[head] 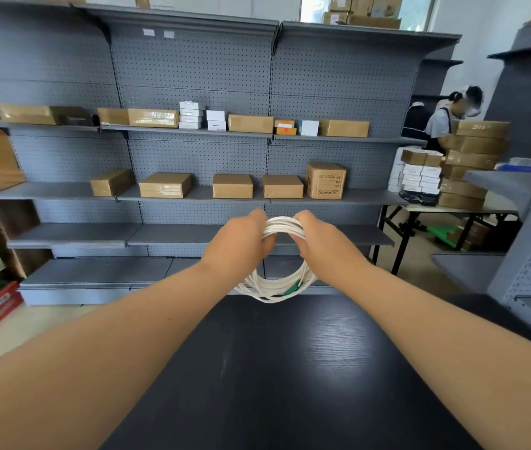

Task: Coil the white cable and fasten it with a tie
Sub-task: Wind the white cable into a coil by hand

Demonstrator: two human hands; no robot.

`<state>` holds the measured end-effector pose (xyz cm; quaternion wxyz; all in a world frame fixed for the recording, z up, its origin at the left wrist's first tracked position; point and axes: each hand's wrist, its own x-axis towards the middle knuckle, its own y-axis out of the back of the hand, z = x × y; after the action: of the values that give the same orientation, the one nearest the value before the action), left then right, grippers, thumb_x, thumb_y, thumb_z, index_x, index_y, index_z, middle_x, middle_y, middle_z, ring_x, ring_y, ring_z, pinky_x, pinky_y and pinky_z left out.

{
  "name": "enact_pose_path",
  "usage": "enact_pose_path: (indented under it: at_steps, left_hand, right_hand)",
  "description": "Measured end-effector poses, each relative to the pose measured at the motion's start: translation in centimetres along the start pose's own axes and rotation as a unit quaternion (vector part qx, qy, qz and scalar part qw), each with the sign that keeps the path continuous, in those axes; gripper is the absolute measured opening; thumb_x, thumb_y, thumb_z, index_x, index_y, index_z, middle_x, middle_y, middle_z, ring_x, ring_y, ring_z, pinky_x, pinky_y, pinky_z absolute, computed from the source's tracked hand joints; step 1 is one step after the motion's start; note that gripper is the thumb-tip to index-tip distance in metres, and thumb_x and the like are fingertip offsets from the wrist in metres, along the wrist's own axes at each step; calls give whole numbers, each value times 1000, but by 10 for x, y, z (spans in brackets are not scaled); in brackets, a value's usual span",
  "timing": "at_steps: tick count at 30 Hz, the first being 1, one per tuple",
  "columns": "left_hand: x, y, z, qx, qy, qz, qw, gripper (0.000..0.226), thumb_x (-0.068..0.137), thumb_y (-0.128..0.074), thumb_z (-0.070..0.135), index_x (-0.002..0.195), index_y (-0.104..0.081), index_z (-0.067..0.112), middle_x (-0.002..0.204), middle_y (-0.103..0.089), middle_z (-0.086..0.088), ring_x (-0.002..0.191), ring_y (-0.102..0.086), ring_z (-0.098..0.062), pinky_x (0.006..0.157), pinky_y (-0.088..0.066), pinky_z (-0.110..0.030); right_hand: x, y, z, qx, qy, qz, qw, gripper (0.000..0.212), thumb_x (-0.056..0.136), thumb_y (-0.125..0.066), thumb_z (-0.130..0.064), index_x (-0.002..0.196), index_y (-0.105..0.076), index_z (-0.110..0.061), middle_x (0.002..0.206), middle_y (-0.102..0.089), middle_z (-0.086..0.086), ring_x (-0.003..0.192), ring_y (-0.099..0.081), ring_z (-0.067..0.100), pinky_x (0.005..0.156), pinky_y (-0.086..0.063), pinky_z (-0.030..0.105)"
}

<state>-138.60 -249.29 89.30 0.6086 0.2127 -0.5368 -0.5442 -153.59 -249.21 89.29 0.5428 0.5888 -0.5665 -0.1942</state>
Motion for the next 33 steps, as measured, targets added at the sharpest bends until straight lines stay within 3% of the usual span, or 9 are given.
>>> enact_pose_path:
  at_steps: [3,8,14,17,19,23,28,33]
  left_hand:
    - [-2,-3,-3,-50,28,-9,998,21,89,-57,27,87,-40,14,69,-49,-1,69,-48,-25,57,-34,-30]
    - [-4,-6,-13,-124,77,-15,989,21,86,-61,27,93,-49,11,69,-49,2,71,-49,-21,57,-36,-30]
    - [-3,-9,-17,-77,31,5,996,15,95,-42,20,97,-48,6,76,-55,-11,70,-50,-29,60,-36,-34]
    - [2,-7,-19,-41,31,5,999,8,94,-40,15,91,-42,8,63,-45,-5,66,-45,-29,57,-34,-34]
    - [6,-5,-20,-10,24,4,1000,7,95,-39,14,89,-40,9,59,-38,-1,64,-43,-29,56,-32,-33]
    - [13,3,-19,40,10,-15,999,9,95,-36,11,96,-44,6,59,-37,-2,65,-44,-30,56,-32,-33]
    - [17,14,-14,90,-16,-50,995,3,93,-37,8,92,-39,10,64,-42,-5,66,-48,-29,57,-35,-34]
    - [21,20,-8,120,-48,-83,988,14,93,-39,11,104,-45,5,78,-51,-12,72,-51,-32,61,-38,-37]
  right_hand:
    - [2,-1,1,-2,-15,21,1000,10,99,-35,-24,98,-41,-15,80,-53,7,76,-54,31,66,-43,40]
    - [5,-4,8,113,-87,83,986,9,97,-35,-17,89,-38,-18,83,-59,11,71,-61,27,63,-48,37]
    - [4,-13,9,220,-128,82,964,10,98,-37,-19,92,-43,-14,84,-61,12,67,-65,23,62,-51,35]
    - [2,-12,8,248,-140,55,957,11,98,-39,-23,95,-46,-15,87,-63,8,71,-65,19,62,-48,31]
    - [4,-11,10,261,-144,34,954,10,97,-43,-23,98,-48,-15,92,-65,8,78,-67,20,70,-51,34]
    - [6,-8,13,252,-132,15,958,24,91,-52,-24,114,-46,-18,104,-63,5,94,-65,23,89,-50,45]
    - [9,2,9,208,-88,30,974,54,88,-58,-29,135,-32,-24,112,-53,-3,98,-53,15,83,-36,26]
    - [12,3,2,114,-32,-3,993,49,91,-54,-26,135,-34,-20,108,-47,-6,97,-49,12,81,-35,25]
